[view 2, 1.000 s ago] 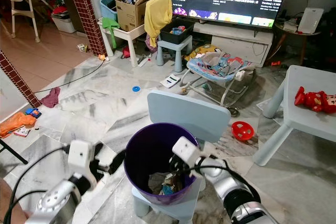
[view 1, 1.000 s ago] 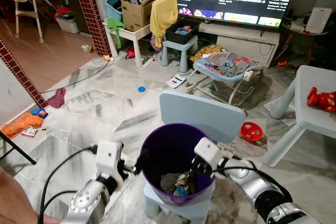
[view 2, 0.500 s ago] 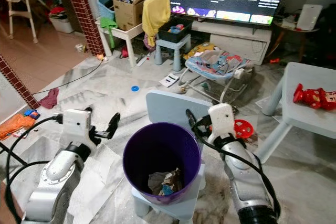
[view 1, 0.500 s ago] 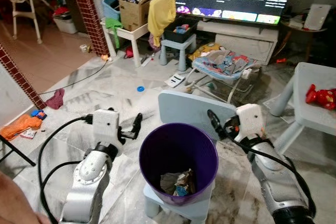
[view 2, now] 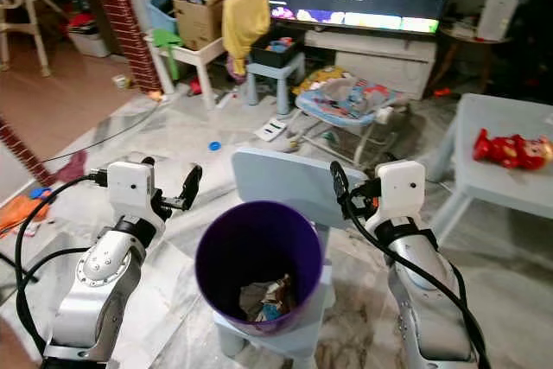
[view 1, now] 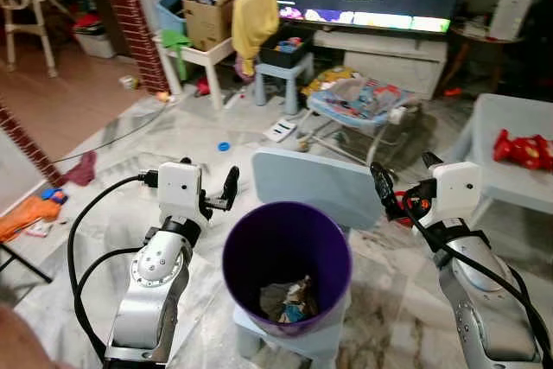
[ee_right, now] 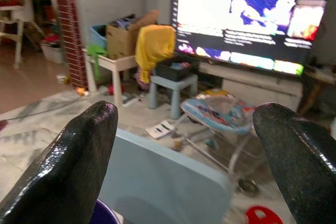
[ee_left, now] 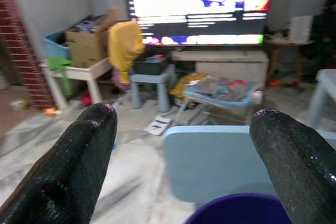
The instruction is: Picking trash to rubbish bin
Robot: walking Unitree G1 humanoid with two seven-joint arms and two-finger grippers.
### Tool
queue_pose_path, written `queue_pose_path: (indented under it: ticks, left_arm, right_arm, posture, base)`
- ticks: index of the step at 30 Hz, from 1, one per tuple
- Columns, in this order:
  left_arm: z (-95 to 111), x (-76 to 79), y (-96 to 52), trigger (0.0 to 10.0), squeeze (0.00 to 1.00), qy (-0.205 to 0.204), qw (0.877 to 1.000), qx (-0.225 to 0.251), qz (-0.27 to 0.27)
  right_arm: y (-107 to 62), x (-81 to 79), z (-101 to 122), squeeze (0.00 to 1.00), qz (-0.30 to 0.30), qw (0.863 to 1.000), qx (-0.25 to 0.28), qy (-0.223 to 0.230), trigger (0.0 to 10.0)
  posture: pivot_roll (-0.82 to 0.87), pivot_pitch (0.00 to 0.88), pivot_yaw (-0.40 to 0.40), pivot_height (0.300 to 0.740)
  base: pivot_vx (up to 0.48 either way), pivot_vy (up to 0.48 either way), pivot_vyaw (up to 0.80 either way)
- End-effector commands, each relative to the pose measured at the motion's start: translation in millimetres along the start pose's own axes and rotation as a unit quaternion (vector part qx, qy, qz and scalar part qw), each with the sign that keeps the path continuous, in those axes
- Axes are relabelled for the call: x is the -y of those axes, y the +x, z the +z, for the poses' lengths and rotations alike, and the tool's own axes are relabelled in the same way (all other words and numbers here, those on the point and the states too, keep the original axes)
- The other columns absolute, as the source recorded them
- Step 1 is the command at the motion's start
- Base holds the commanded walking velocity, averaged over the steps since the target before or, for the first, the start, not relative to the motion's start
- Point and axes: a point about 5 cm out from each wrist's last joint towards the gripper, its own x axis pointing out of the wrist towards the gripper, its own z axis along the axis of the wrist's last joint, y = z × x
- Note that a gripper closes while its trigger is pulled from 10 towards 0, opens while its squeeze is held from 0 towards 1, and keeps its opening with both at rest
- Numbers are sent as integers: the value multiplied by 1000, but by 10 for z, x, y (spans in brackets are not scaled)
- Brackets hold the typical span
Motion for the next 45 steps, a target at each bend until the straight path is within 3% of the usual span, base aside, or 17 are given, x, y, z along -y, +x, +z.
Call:
queue_pose_path:
  ticks: [1,5,34,45]
  left_arm:
    - [-16,-22,9,10000,0,1,1000,-4,6]
    - [-19,-16,10,10000,0,1,1000,-6,7]
    - [-37,15,24,10000,0,-39,999,-9,4]
    - [-64,15,21,10000,0,-41,999,-16,4]
  right_arm:
    - [14,-46,88,0,9,1000,10,2,10000]
    - [11,-75,100,0,15,1000,7,5,10000]
    - [21,-162,108,0,33,999,-4,12,10000]
    - [23,-174,114,0,38,999,-5,13,10000]
  posture:
    - [-27,0,42,740]
    - [-29,0,40,740]
    - [-35,0,35,740]
    - [-36,0,34,740]
  base:
    - [0,0,-800]
    - [0,0,-800]
    - [0,0,0]
    - [0,266,0]
